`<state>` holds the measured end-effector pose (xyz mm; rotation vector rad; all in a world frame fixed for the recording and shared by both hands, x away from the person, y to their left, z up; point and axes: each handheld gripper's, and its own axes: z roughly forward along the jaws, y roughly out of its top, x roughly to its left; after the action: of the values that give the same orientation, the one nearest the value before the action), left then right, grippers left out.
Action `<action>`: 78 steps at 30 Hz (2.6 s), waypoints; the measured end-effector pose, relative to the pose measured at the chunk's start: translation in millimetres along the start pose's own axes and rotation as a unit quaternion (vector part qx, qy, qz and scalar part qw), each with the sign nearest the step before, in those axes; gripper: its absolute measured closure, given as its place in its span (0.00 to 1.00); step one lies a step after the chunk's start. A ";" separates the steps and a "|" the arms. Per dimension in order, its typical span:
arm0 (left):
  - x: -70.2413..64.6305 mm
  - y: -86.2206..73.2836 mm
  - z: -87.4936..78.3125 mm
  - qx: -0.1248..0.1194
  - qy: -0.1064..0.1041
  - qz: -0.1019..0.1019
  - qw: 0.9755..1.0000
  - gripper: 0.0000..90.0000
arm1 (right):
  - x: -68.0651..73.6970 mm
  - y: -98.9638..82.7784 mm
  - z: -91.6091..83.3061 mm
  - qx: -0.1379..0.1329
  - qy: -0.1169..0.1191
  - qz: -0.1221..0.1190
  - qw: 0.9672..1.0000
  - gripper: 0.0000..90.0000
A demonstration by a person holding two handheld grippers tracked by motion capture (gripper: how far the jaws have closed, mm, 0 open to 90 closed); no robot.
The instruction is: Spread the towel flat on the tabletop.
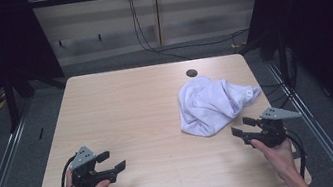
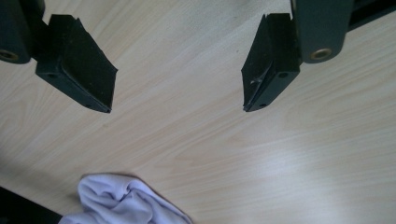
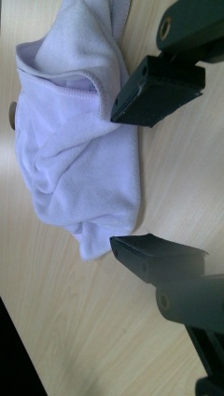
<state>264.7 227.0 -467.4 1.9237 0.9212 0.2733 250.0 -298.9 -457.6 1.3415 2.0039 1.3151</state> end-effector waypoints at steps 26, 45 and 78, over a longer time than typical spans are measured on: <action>0.3 10.7 20.4 0.002 -0.035 0.002 0.999 0.25 | -25.4 58.8 61.4 0.061 0.031 -0.031 0.997 0.32; -2.1 11.0 19.8 -0.002 -0.026 -0.004 1.000 0.28 | -34.2 47.4 137.6 0.198 -0.064 -0.091 0.974 0.51; -1.2 18.6 32.2 0.014 -0.049 0.003 0.999 0.30 | 78.7 13.8 122.2 0.166 0.142 -0.103 0.970 0.73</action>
<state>290.2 199.8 -468.5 1.9479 0.8598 0.1689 309.6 -170.0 -491.4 1.0820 2.5744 1.1646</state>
